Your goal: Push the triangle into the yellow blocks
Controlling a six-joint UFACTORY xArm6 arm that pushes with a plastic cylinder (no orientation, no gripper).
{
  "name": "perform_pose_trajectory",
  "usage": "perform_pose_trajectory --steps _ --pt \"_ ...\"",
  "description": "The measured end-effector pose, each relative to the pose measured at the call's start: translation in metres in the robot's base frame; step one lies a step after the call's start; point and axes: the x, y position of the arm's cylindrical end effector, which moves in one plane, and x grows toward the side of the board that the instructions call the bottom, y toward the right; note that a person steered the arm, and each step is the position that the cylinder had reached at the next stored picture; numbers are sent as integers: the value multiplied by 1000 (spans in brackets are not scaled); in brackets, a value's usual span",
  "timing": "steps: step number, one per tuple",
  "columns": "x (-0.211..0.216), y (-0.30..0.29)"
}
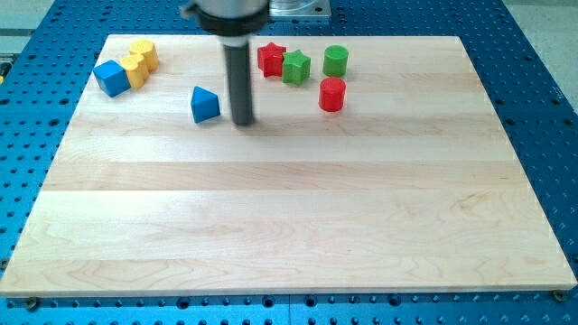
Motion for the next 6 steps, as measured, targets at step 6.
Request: perform_pose_trajectory --steps 6 --pt "-24 -126"
